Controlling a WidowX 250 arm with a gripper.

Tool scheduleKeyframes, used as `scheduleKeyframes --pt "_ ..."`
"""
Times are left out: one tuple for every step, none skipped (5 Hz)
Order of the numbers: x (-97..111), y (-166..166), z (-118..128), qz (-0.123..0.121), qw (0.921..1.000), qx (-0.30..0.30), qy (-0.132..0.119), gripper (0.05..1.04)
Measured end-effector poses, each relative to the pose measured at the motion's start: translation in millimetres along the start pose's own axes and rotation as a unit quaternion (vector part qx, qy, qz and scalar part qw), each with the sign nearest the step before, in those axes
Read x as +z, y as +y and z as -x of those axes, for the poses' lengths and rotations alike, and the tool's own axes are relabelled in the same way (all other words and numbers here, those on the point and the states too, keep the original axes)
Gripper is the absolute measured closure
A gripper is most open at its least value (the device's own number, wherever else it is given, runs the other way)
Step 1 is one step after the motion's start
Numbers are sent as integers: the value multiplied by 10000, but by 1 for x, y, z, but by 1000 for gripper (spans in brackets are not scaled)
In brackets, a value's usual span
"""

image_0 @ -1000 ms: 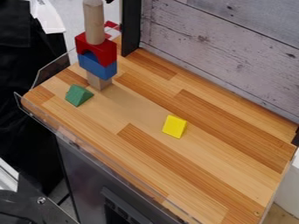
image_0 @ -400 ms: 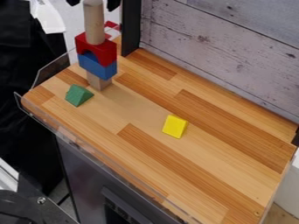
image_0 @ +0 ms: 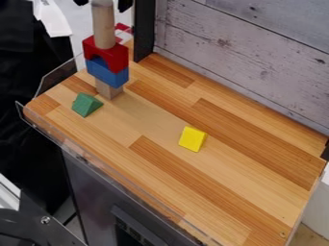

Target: Put wood cylinder on left side of yellow pyramid

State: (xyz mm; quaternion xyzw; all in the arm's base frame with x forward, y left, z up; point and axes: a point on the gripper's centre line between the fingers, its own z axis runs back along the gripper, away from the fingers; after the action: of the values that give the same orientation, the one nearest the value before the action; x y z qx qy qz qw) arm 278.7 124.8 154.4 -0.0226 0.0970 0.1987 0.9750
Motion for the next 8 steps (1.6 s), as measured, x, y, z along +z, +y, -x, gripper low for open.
scheduleKeyframes --pt "-6 4 -4 -113 9999 34 102 84" --pt "-10 8 -9 -131 9997 88 172 84" --pt "-14 13 -11 -104 9995 169 226 84" --pt "-19 13 -14 -52 9994 182 293 137" --pt "-21 14 -16 34 9995 203 252 423" --pt "-21 14 -17 61 9995 225 228 541" --pt "-21 13 -15 105 9993 201 295 541" --pt "-21 14 -12 112 9991 200 364 541"
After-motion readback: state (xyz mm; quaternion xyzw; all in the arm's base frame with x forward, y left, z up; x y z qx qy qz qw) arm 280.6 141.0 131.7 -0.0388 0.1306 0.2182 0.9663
